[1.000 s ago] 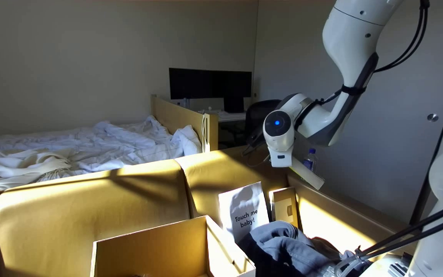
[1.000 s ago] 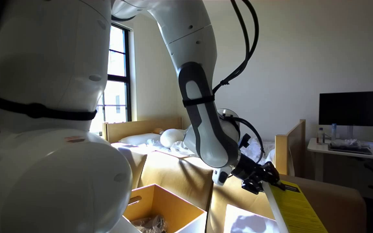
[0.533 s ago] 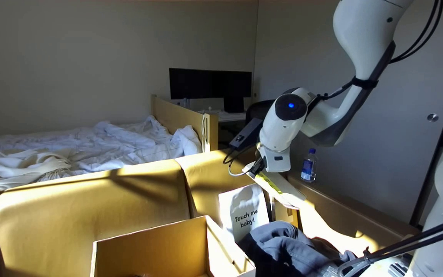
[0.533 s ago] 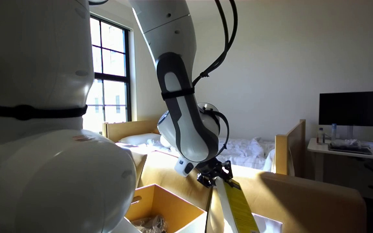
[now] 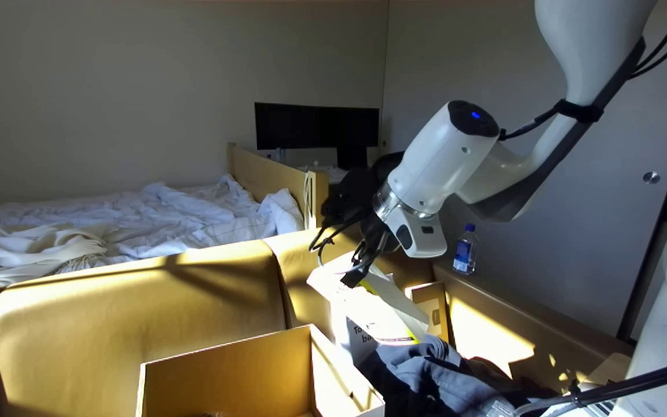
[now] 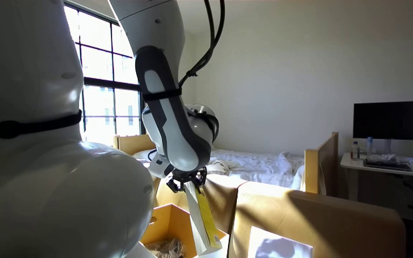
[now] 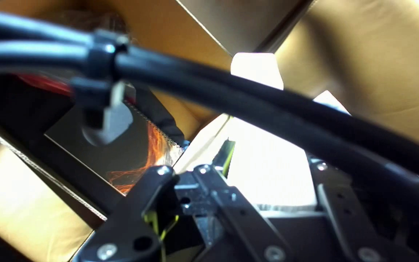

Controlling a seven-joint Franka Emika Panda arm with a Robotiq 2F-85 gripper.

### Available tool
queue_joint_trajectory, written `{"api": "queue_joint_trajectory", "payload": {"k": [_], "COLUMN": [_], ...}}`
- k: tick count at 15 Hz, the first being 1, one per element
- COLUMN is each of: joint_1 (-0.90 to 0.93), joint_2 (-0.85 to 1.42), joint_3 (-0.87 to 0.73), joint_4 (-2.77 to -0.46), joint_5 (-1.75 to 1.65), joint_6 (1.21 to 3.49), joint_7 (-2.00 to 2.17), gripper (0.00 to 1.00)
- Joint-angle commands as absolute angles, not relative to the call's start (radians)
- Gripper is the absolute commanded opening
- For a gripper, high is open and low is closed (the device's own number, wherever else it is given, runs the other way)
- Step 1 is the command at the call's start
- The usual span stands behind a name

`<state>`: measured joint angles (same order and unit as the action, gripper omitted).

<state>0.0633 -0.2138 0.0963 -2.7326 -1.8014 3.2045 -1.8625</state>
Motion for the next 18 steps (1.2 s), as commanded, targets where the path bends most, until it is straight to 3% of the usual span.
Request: {"api": "queue_joint_trajectory", "payload": {"k": [1,6,11,15,18], "joint_1": [0.136,0.308,0.522,0.446,0.373], "joint_2": [-0.255,-0.290,-0.230,-0.059,0.136], "joint_3": [0.175,0.283,0.228,0.305,0.278], "joint_4": [-2.757,-2.672,-2.524,-2.587,-2.612], "joint_5": [-1.792,-1.809,-2.101,-2.283,-2.285], "joint_6": [3.287,3.249,3.026,2.806,2.719], "joint_7": [-1.880,-1.802,-1.473,-1.410,-1.514], "gripper": [0.12,0.12,0.12,0.12,0.12]}}
